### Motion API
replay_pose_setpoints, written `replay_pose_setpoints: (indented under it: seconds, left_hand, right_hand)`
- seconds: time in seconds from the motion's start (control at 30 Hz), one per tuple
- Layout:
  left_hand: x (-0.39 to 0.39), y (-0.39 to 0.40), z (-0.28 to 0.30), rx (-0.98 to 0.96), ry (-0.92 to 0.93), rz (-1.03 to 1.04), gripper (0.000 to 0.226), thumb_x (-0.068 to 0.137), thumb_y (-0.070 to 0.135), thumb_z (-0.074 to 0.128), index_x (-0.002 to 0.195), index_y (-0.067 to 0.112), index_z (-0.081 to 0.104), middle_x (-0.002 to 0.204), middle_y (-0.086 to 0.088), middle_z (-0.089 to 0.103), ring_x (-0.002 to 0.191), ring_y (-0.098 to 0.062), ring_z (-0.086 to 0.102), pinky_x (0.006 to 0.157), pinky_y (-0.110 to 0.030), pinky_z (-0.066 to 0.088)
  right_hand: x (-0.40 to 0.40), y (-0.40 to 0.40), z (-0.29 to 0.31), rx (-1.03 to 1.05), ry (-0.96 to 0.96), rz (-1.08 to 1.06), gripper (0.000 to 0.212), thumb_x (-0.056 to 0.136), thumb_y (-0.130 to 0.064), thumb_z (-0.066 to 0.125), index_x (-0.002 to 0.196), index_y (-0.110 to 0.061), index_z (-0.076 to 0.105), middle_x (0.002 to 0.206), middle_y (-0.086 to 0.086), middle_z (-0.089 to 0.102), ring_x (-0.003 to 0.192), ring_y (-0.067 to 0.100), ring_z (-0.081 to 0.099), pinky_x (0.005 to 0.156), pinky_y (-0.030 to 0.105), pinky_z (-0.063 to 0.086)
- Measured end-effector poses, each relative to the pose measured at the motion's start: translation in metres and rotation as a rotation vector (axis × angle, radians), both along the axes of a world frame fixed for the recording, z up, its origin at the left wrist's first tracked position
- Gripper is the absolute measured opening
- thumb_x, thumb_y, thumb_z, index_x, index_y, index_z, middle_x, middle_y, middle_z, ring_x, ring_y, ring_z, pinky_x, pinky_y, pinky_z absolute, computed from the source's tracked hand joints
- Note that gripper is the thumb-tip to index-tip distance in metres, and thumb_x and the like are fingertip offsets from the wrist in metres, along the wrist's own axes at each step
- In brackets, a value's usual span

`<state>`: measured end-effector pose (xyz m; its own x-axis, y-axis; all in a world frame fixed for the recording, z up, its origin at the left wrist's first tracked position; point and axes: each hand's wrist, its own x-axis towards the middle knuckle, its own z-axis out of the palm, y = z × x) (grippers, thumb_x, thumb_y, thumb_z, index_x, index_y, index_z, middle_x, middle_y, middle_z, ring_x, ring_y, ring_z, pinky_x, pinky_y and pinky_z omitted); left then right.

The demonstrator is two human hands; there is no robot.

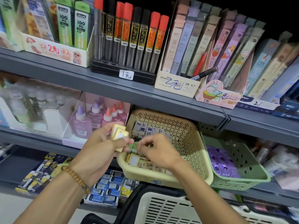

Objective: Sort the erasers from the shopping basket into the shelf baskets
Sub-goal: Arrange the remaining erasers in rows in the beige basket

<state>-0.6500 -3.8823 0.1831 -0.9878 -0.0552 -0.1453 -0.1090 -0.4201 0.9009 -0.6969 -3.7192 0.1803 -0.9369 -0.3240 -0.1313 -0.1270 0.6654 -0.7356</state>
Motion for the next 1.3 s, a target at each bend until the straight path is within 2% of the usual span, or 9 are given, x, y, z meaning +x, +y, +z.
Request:
replay_pose_setpoints:
  seconds: [0.13,0.3,0.5,0.67,0.83,0.97,1.07,1.17,1.3]
  left_hand:
    - [0.001,0.007,-0.002,-0.376,0.024,-0.005,0.038,0.080,0.001,0.074,0.112,0.017,0.059,0.089,-0.006,0.076,0.080,-0.020,0.073,0.075,-0.034,0.058]
    - [0.004,0.011,-0.005,-0.565,0.048,0.017,0.038,0.069,0.009,0.085,0.099,0.018,0.065,0.080,-0.001,0.076,0.072,-0.019,0.073,0.069,-0.035,0.056]
    - [0.006,0.008,-0.002,-0.380,0.045,-0.170,0.017,0.081,0.004,0.074,0.092,0.017,0.072,0.087,-0.006,0.076,0.080,-0.019,0.074,0.066,-0.026,0.060]
    - [0.004,-0.001,-0.009,-0.511,0.042,-0.042,0.017,0.096,0.013,0.056,0.096,0.023,0.069,0.084,0.005,0.075,0.084,-0.011,0.072,0.064,-0.022,0.055]
    - [0.003,-0.002,-0.013,-0.596,0.107,0.005,0.010,0.088,0.020,0.068,0.089,0.027,0.075,0.083,0.003,0.073,0.079,-0.019,0.070,0.075,-0.035,0.054]
    - [0.001,0.003,-0.013,-0.580,0.073,0.080,0.007,0.078,0.016,0.079,0.081,0.021,0.074,0.071,0.004,0.070,0.060,-0.011,0.067,0.061,-0.029,0.054]
    - [0.001,0.010,-0.015,-0.539,0.042,0.081,0.012,0.076,0.012,0.080,0.081,0.019,0.072,0.073,0.000,0.071,0.065,-0.017,0.072,0.061,-0.029,0.057]
    - [0.004,0.017,-0.013,-0.526,0.058,0.051,0.016,0.078,0.009,0.078,0.074,0.023,0.073,0.067,0.003,0.071,0.069,-0.022,0.072,0.063,-0.031,0.059]
    - [0.008,0.025,-0.012,-0.530,0.075,-0.018,0.012,0.083,0.010,0.074,0.082,0.022,0.075,0.078,-0.003,0.074,0.075,-0.022,0.073,0.069,-0.034,0.061]
  right_hand:
    - [0.007,0.000,0.021,-0.418,0.003,-0.066,0.013,0.093,-0.021,0.064,0.083,-0.019,0.073,0.078,-0.003,0.069,0.057,0.008,0.060,0.048,0.020,0.047]
    - [0.011,-0.001,0.035,-0.422,-0.104,0.036,0.005,0.086,-0.010,0.073,0.091,-0.010,0.071,0.076,0.006,0.070,0.060,0.010,0.062,0.050,0.019,0.051]
    - [0.008,0.006,0.036,-0.435,-0.151,0.088,0.012,0.087,0.000,0.069,0.094,-0.009,0.068,0.076,0.005,0.065,0.063,0.014,0.062,0.057,0.023,0.054]
    - [-0.001,0.024,0.022,-0.494,-0.195,-0.083,0.010,0.089,0.000,0.067,0.091,-0.008,0.072,0.072,0.008,0.068,0.056,0.011,0.062,0.055,0.020,0.054]
    - [-0.005,0.035,-0.003,-0.171,-0.334,-0.149,0.011,0.090,0.000,0.065,0.086,-0.006,0.073,0.068,0.006,0.071,0.055,0.009,0.064,0.055,0.020,0.055]
    - [0.000,0.021,-0.009,0.033,-0.238,-0.051,0.019,0.093,-0.006,0.063,0.080,-0.016,0.072,0.061,-0.002,0.069,0.050,0.005,0.063,0.054,0.020,0.052]
    - [0.004,0.021,0.006,-0.157,-0.105,-0.091,0.017,0.099,-0.015,0.056,0.092,-0.016,0.071,0.080,0.003,0.071,0.056,0.008,0.064,0.050,0.020,0.050]
    - [0.011,0.020,0.019,-0.429,-0.132,-0.058,0.016,0.097,-0.019,0.060,0.103,-0.007,0.069,0.082,0.006,0.070,0.062,0.012,0.065,0.053,0.024,0.053]
    - [0.013,0.020,0.019,-0.399,-0.124,0.001,0.010,0.092,-0.008,0.065,0.098,-0.003,0.071,0.074,0.008,0.068,0.056,0.011,0.060,0.054,0.021,0.052]
